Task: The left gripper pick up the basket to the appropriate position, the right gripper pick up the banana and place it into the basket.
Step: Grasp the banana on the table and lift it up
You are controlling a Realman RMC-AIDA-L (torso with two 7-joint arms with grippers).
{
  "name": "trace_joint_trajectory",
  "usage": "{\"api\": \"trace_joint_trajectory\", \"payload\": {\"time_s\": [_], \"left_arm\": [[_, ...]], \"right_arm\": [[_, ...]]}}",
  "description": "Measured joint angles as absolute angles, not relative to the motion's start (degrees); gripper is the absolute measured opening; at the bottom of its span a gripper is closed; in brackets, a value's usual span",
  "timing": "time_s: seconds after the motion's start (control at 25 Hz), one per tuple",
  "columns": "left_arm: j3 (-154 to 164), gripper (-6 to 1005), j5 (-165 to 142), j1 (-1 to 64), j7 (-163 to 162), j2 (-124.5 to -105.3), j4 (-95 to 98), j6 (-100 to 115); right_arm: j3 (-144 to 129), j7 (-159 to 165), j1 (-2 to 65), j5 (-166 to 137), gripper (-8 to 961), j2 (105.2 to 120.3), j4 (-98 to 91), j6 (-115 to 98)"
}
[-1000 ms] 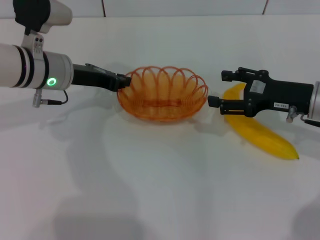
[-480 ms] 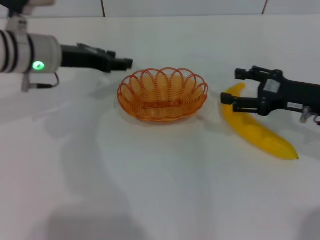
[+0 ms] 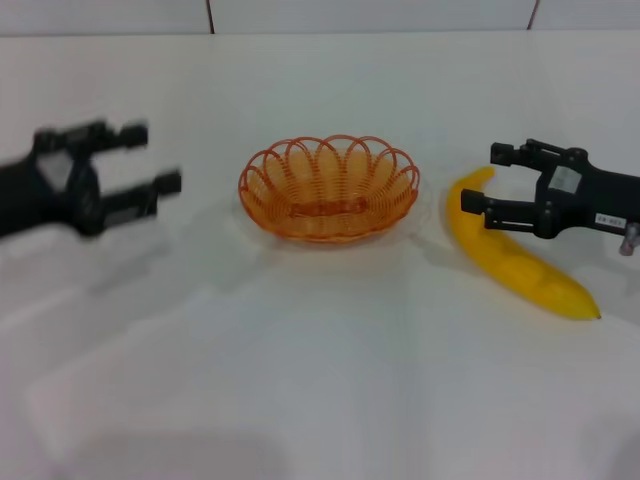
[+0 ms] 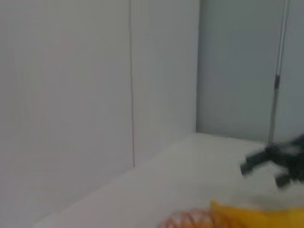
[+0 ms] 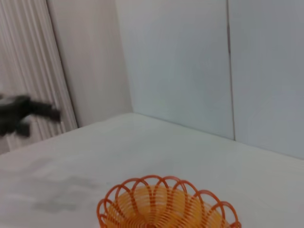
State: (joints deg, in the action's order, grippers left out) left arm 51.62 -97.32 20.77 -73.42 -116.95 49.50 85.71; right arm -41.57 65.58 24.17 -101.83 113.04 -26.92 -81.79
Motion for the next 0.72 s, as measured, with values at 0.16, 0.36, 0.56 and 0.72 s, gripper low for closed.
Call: {"api": "trace_joint_trajectory", "payload": {"time_s": [0.16,0.36,0.56,0.72], "left_arm": [[51.4,704,-97.2,17.6,-63.8,-117.06,43.0,85.6],[50.9,704,-96.6,18.1,-55.0,-116.99,34.7,84.0],[50.9,704,-96.0,18.7,-52.7,-117.02,32.1,82.7],[50.9,704,-95.6,20.1,-51.4,-116.98,29.4,81.4]], "right_arm": [[-41.9,65.3,23.6,-102.3,888,112.98,-27.0,-81.8],[-42.4,66.4,22.3,-106.8,888,112.04,-27.6,-83.0],[-42.4,71.8,23.2,-112.0,888,111.79,-29.3,-82.2],[-42.4,75.0,23.4,-114.1,888,112.44,-31.4,-78.8]]}}
